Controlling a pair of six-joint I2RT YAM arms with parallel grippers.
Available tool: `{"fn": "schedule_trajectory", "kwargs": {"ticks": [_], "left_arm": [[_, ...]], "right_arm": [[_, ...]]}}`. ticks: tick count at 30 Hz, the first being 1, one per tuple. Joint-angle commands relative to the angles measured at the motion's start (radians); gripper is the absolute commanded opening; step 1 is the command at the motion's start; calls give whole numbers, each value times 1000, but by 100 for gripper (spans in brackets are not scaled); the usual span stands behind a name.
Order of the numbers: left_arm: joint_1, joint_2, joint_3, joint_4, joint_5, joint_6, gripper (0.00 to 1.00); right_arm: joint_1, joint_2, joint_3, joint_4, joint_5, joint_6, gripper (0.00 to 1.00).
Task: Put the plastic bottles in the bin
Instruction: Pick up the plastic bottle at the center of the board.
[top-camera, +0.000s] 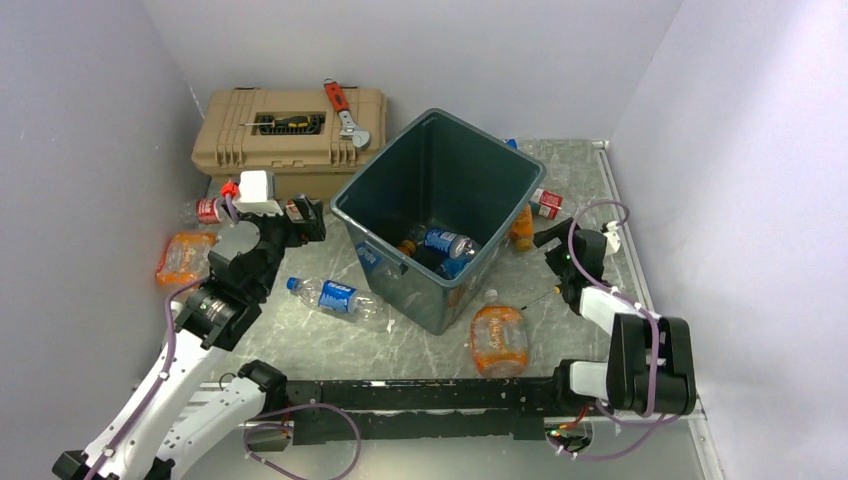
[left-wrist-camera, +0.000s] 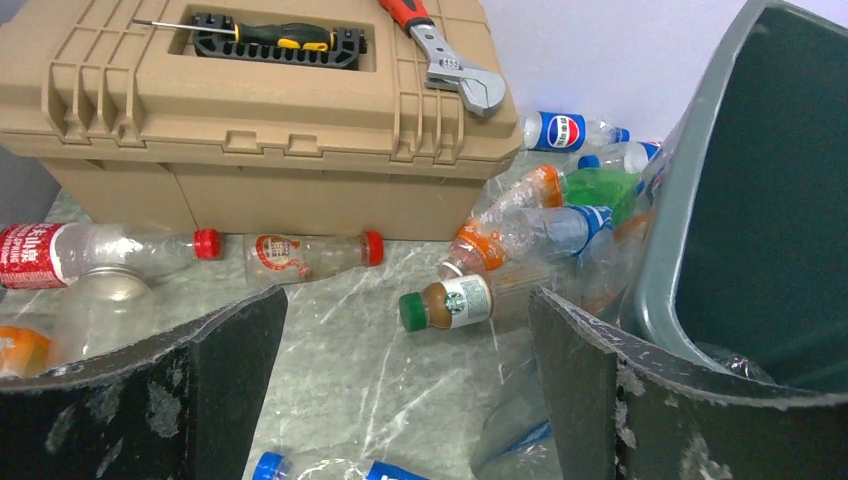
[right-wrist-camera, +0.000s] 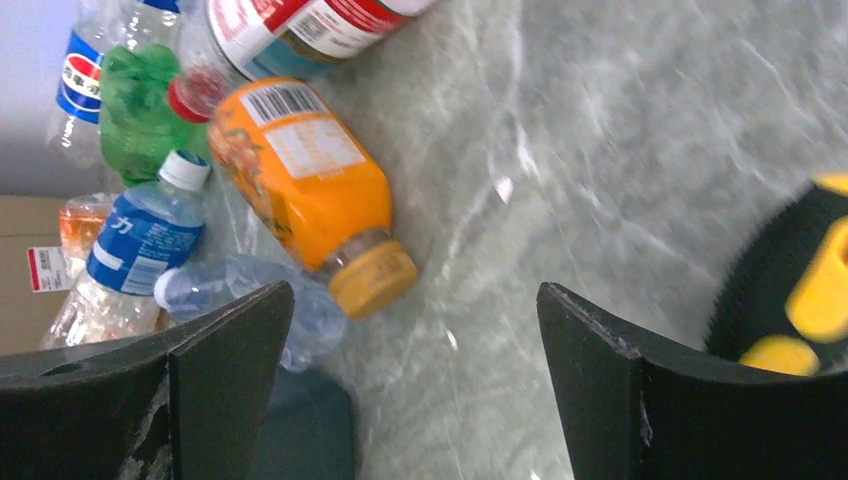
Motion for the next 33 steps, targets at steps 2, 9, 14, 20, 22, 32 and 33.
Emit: {"fn": "schedule_trajectory", "kwargs": {"ticks": [2,9,14,20,22,32,33], "left_arm": [[-5,-8,2,38,21,-6,95],[-5,-2,13,26,32,-6,95],[-5,-13,10,30,31,0,95],[-5,-17,13,29,40,-2,95],[-5,-18,11,31,38,-1,95],[-5,-10,14,29,50,-7,94],[-5,-12,13,30,50,-6,94]], "right_arm": [[0,121,88,236,-56,-57,98],[54,272,154,281,-93,-89,91],[81,318,174,254,-62,-106,93],[112,363,192,214,-43,-117,86],[116,370,185,232,-43,-112,83],[133,389,183,205,-11,-90,53],[133,383,179,204,-9,-90,50]]}}
